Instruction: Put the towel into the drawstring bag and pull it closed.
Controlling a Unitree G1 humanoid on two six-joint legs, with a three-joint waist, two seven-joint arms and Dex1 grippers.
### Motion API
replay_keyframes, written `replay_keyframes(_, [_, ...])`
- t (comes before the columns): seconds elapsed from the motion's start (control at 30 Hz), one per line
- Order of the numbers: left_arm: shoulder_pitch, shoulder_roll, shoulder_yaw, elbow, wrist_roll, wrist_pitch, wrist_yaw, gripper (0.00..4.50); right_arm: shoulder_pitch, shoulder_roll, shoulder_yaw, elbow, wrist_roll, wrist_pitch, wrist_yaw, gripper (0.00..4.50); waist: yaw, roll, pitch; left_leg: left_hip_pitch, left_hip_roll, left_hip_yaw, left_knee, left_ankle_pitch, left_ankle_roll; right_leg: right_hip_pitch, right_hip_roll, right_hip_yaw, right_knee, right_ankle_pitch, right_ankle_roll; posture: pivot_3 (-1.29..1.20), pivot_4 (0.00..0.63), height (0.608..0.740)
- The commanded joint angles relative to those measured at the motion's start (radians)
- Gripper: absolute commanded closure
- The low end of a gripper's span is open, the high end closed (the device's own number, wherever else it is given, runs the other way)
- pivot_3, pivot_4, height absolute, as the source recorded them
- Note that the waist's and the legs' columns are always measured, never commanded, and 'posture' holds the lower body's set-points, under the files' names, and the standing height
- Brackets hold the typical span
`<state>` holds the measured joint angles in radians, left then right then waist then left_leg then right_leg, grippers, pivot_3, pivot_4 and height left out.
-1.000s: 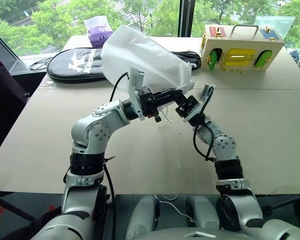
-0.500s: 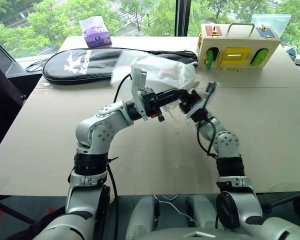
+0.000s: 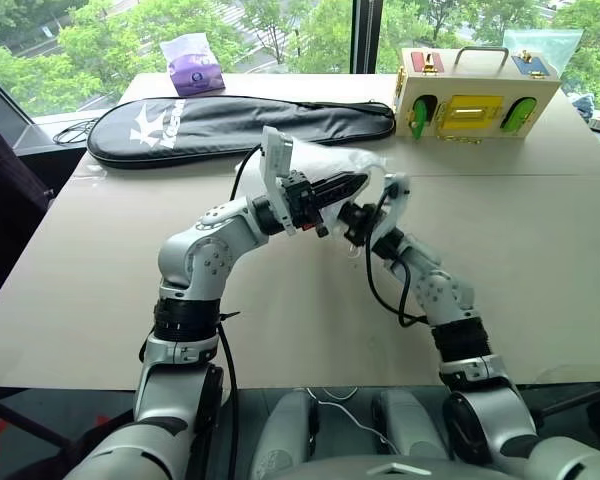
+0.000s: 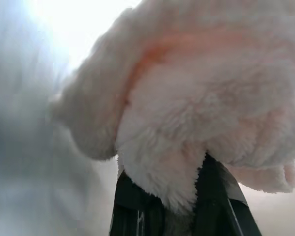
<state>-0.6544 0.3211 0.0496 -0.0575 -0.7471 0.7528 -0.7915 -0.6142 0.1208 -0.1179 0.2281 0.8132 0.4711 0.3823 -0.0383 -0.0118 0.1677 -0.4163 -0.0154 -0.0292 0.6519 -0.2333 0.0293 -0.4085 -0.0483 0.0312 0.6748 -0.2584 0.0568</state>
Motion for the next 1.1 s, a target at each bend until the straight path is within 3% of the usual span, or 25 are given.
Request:
replay_keyframes(0.03, [0.003, 0.006, 0.008, -0.031, -0.007, -0.013, -0.01, 4.5, -0.047, 0.058, -0.143, 0.002, 0.153, 0.027, -0.121, 3.79, 0.003, 0.0, 0.0, 0.0, -0.001, 0.0, 0.0, 0.0, 0.0, 0.0, -0.001, 0.0, 0.0, 0.0, 0.0, 0.0, 0.15, 0.74])
replay_keyframes(0.1, [0.003, 0.008, 0.009, -0.03, -0.007, -0.013, -0.009, 4.5, -0.057, 0.078, -0.184, 0.005, 0.201, 0.031, -0.167, 3.41, 0.004, 0.0, 0.0, 0.0, -0.001, 0.0, 0.0, 0.0, 0.0, 0.0, -0.001, 0.0, 0.0, 0.0, 0.0, 0.0, 0.15, 0.74])
replay_keyframes(0.33, [-0.036, 0.005, 0.025, 0.036, 0.04, -0.074, 0.004, 4.5, 0.002, 0.047, -0.138, -0.113, 0.233, 0.097, -0.209, 0.05, -0.006, 0.0, 0.0, 0.0, 0.0, 0.001, -0.001, 0.0, 0.0, -0.002, 0.001, 0.002, 0.002, 0.0, 0.0, 0.0, 0.15, 0.74])
replay_keyframes(0.5, [-0.076, 0.0, 0.047, 0.114, 0.076, -0.136, 0.022, 4.5, 0.158, -0.105, 0.019, -0.381, 0.228, 0.288, -0.133, 0.05, 0.0, 0.0, 0.0, -0.001, 0.0, 0.002, 0.0, 0.0, 0.001, -0.002, 0.001, 0.002, 0.001, 0.0, 0.0, 0.0, 0.15, 0.74])
replay_keyframes(0.7, [-0.103, -0.013, 0.044, 0.155, 0.097, -0.171, 0.021, 4.5, 0.235, -0.335, 0.14, -0.61, 0.186, 0.394, -0.028, 0.05, 0.001, 0.0, 0.0, -0.002, -0.001, 0.001, 0.001, 0.0, 0.001, -0.002, 0.0, 0.001, 0.0, 0.0, 0.0, 0.0, 0.15, 0.74])
replay_keyframes(1.1, [-0.136, -0.026, 0.051, 0.195, 0.114, -0.188, 0.021, 4.5, 0.296, -0.619, 0.032, -0.667, -0.025, 0.267, 0.049, 0.05, 0.005, -0.001, 0.001, -0.002, -0.001, 0.001, 0.001, 0.0, 0.001, -0.001, 0.001, 0.001, 0.0, 0.0, 0.0, 0.0, 0.15, 0.74])
